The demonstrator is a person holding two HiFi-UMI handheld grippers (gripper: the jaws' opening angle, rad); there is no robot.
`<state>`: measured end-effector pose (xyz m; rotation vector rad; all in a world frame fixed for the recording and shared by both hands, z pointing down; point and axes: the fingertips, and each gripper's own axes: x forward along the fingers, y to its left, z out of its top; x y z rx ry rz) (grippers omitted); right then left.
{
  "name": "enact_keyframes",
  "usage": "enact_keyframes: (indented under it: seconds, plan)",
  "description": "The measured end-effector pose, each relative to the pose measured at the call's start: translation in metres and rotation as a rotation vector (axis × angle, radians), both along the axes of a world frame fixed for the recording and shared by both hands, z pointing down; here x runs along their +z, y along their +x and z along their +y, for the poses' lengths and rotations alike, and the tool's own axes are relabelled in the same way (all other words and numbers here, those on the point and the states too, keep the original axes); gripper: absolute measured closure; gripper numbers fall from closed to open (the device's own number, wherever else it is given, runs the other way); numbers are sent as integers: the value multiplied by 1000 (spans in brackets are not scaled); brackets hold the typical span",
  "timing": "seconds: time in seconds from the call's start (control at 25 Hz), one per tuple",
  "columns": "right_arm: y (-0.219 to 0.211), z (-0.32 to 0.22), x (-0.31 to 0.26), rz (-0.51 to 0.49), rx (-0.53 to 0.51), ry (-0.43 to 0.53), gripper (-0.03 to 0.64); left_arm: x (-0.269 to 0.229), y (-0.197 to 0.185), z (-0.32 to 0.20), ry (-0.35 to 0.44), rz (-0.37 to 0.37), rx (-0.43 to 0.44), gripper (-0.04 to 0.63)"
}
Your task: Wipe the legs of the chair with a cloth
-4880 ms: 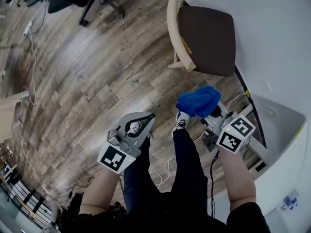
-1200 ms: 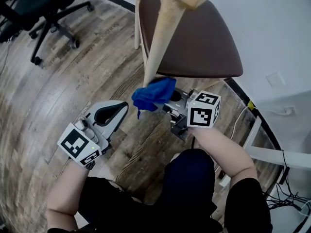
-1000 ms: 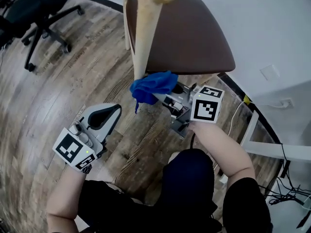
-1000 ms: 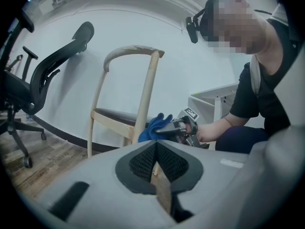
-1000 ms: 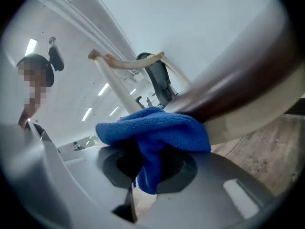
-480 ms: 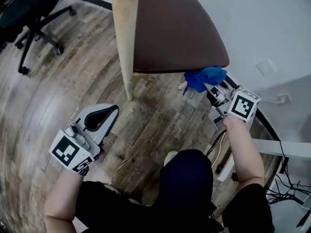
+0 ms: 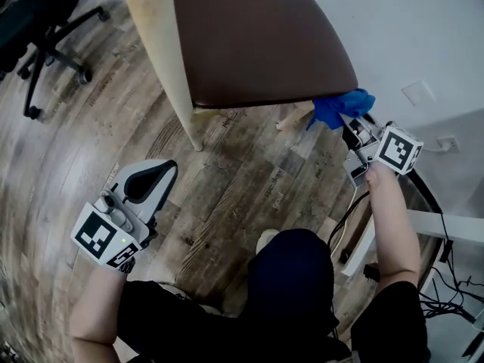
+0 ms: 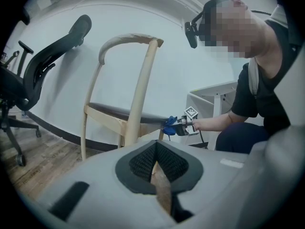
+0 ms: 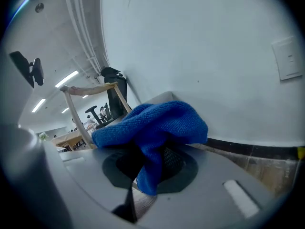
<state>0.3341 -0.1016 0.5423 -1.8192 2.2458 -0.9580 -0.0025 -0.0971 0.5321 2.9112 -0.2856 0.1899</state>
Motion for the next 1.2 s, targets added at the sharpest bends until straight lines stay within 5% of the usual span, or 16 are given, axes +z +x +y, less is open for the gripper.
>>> enact_keyframes:
  seconds: [0.76, 1.2]
  plan:
    - [5, -5, 138, -161, 51, -77, 551, 35, -22, -12, -52, -100, -51, 597]
    - [2, -9, 266, -225, 102, -222, 551, 46, -28, -15, -82, -135, -79, 597]
